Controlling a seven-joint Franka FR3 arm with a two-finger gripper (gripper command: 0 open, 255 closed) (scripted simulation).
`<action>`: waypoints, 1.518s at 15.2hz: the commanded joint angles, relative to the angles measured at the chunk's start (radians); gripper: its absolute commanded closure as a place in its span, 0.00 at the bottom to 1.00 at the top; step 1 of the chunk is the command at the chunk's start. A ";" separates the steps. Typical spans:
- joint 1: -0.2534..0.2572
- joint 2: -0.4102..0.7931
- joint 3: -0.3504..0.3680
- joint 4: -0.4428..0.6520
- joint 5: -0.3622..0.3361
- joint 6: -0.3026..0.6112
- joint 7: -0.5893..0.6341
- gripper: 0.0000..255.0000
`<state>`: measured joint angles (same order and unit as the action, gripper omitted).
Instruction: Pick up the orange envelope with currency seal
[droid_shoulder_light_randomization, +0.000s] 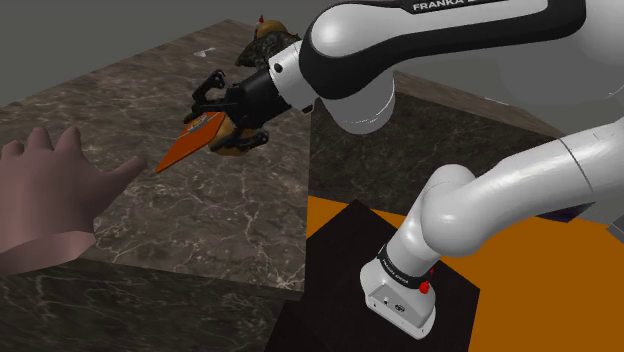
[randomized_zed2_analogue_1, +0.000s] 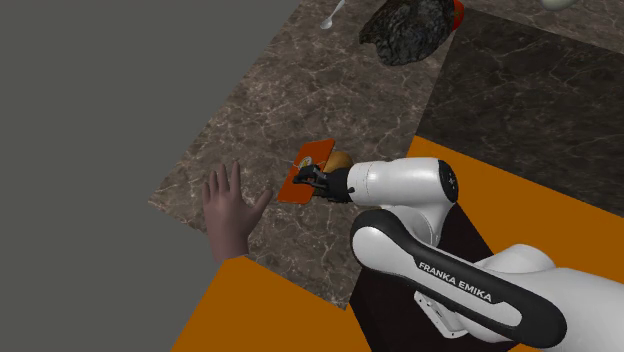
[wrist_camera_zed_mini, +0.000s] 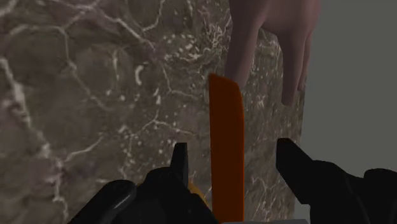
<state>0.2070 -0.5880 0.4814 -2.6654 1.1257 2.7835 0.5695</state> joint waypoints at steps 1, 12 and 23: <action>0.002 0.001 0.000 -0.002 0.004 0.003 -0.003 1.00; -0.024 -0.030 0.000 0.015 -0.047 -0.044 0.045 1.00; -0.098 -0.113 -0.012 0.100 -0.186 -0.205 0.178 1.00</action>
<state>0.1151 -0.6952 0.4710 -2.5748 0.9501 2.5921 0.7373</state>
